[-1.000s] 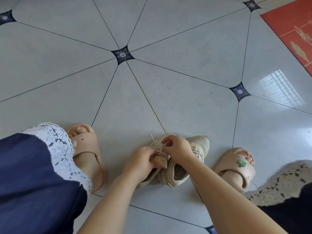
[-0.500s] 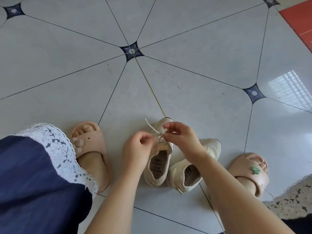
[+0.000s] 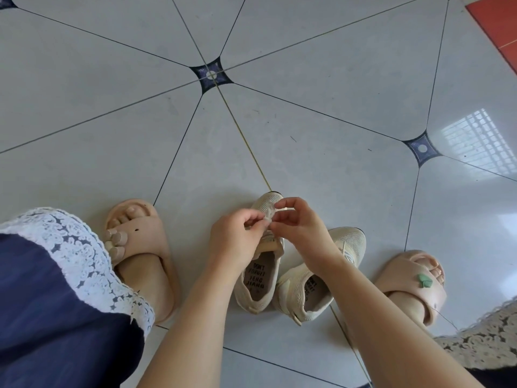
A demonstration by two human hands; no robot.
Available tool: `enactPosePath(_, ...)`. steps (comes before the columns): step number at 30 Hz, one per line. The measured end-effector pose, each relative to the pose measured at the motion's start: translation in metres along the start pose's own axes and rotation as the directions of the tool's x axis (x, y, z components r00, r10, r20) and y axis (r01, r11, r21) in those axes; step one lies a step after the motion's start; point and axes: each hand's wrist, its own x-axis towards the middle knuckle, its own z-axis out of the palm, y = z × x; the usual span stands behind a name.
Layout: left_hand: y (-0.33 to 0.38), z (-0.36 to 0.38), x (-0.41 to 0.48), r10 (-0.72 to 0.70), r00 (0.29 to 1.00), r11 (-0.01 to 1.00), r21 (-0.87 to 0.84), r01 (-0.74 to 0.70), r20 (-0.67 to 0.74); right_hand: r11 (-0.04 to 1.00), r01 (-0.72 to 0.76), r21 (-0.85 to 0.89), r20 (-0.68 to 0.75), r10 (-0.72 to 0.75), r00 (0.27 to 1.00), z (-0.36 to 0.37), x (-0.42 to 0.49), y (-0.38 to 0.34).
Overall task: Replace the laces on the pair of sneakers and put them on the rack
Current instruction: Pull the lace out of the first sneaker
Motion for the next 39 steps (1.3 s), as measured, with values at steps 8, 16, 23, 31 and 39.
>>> enactPosePath(8,-0.001,-0.002,-0.005,-0.144,0.988,0.971,-0.199,0.129,-0.061,0.927,0.079,-0.366,-0.091,-0.120,0.989,0.006,-0.003,-0.003)
enactPosePath(16,-0.001,-0.002,-0.004,-0.037,0.998,0.999,0.030,0.039,-0.051,0.859,0.116,-0.499,-0.085,-0.182,0.980,0.007,-0.006,0.001)
enactPosePath(23,-0.002,-0.003,-0.002,0.172,0.984,0.953,0.262,-0.154,-0.048,0.660,0.215,-0.720,-0.013,-0.323,0.946,0.012,-0.006,0.002)
enactPosePath(31,-0.005,0.002,-0.004,0.198,0.979,0.936,0.308,-0.172,-0.056,0.490,0.259,-0.832,0.046,-0.404,0.914,0.013,-0.011,-0.002)
enactPosePath(39,-0.001,0.005,-0.009,-0.160,0.985,0.970,-0.173,0.170,0.065,0.429,0.312,-0.848,0.114,-0.427,0.897,0.014,-0.016,-0.007)
